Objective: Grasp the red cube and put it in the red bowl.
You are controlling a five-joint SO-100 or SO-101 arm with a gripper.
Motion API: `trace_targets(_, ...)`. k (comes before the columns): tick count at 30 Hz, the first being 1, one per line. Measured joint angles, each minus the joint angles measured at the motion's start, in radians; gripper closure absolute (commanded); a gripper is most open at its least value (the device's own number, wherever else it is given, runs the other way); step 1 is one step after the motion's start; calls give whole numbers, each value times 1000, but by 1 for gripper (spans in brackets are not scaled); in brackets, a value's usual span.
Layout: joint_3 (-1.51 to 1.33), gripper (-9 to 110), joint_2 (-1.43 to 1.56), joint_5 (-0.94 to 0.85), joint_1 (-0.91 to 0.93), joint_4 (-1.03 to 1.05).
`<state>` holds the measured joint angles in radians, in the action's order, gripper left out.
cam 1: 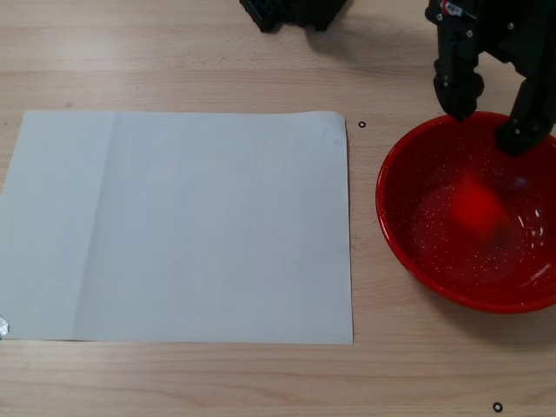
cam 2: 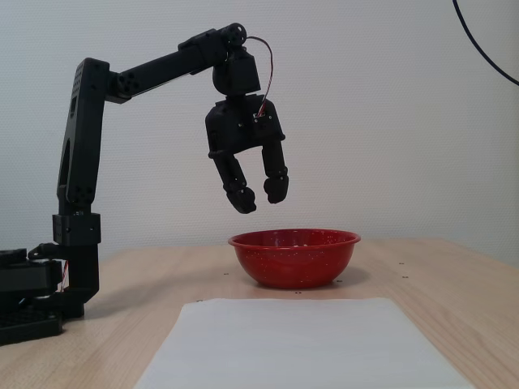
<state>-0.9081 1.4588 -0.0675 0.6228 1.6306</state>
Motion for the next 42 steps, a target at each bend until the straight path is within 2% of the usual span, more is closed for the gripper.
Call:
trace_targets(9, 2, 85, 0, 0, 0, 0)
trace_targets(13, 3, 93, 0, 0, -18, 0)
trace_targets(15, 5, 101, 0, 0, -31, 2)
trace_targets(30, 48, 101, 109, 46, -94, 55)
trace_targets(37, 43, 101, 210, 64, -183, 60)
trace_targets(42, -61, 101, 342, 66, -262, 44)
